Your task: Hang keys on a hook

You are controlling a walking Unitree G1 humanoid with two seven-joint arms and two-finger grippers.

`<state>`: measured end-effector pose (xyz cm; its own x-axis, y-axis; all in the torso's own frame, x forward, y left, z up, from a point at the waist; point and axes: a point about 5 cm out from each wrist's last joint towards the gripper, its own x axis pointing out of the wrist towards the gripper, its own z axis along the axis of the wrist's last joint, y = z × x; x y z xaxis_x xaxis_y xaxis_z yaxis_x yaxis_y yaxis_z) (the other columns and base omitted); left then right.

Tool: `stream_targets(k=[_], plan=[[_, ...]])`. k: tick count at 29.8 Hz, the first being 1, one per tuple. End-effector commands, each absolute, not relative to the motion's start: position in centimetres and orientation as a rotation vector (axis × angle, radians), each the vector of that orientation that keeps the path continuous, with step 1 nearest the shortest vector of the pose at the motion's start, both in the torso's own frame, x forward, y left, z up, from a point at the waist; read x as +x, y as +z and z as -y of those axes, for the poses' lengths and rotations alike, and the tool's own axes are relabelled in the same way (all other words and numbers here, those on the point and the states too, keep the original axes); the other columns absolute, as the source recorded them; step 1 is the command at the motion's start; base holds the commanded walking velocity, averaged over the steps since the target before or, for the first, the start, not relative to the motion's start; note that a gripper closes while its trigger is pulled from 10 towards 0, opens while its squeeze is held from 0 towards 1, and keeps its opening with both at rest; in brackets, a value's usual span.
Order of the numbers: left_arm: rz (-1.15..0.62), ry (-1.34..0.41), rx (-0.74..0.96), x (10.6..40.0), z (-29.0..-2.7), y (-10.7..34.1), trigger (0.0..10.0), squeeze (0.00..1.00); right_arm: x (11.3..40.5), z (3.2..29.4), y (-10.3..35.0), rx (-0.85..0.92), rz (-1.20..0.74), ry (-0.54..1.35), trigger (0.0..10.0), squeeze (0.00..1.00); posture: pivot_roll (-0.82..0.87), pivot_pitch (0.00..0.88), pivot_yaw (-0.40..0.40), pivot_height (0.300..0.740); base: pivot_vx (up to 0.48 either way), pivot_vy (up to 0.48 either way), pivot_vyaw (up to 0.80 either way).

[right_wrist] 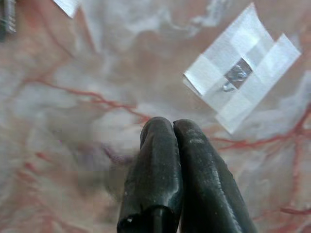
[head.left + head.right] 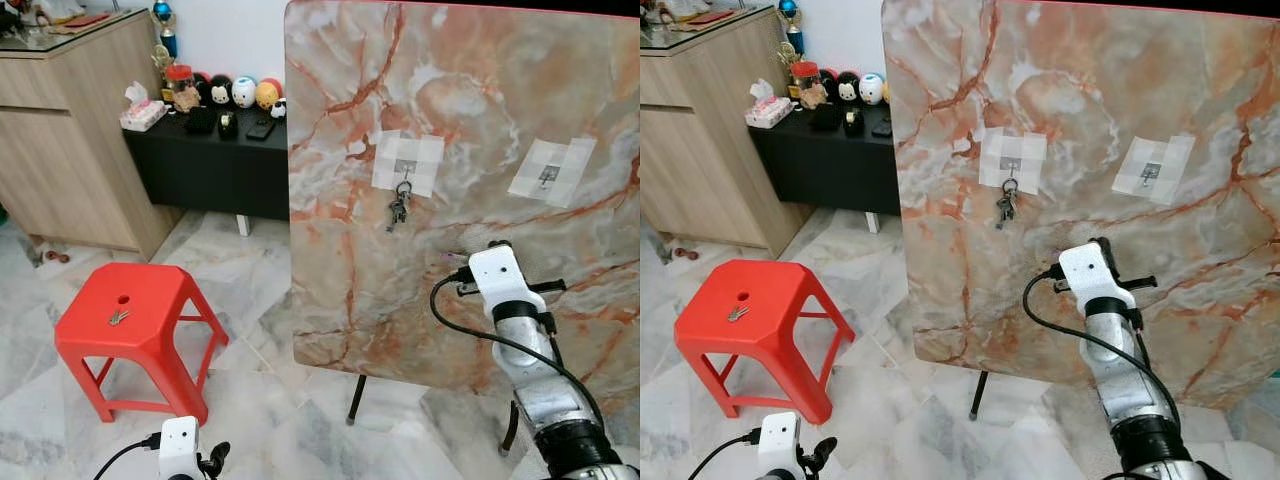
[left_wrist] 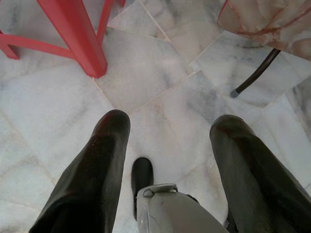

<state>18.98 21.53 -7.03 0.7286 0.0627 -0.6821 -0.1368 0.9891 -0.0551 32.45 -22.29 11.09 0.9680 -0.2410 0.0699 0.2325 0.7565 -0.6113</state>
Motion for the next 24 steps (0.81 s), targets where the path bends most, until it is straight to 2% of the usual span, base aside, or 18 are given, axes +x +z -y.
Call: stream_targets(k=[1, 5, 8, 15, 24], plan=[[-0.754, 0.099, -0.095, 19.0, -21.4, -7.0, 10.0, 0.00, 32.8, 22.5, 11.6, -0.724, 0.002, -0.261, 10.0, 0.00, -0.01, 0.000, -0.027, 0.740, 0.000, 0.000, 0.00], [-0.761, 0.102, -0.094, 18.9, -21.6, -7.1, 10.0, 0.00, 32.8, 22.1, 11.7, -0.770, 0.014, -0.220, 10.0, 0.00, -0.01, 0.000, -0.023, 0.740, 0.000, 0.000, 0.00], [-0.764, 0.103, -0.092, 18.9, -21.7, -7.1, 10.0, 0.00, 32.9, 22.0, 12.1, -0.924, 0.047, -0.189, 10.0, 0.00, -0.02, 0.000, -0.019, 0.740, 0.000, 0.000, 0.00], [-0.774, 0.107, -0.091, 18.8, -22.0, -7.1, 10.0, 0.00, 33.0, 22.7, 12.7, -1.048, 0.059, -0.185, 10.0, 0.00, -0.02, 0.000, -0.015, 0.740, 0.000, 0.000, 0.00], [-0.776, 0.110, -0.095, 18.9, -22.1, -7.0, 10.0, 0.00, 33.2, 21.7, 12.9, -1.216, 0.100, -0.046, 10.0, 0.00, -0.02, 0.000, -0.010, 0.740, 0.000, 0.000, 0.00]])
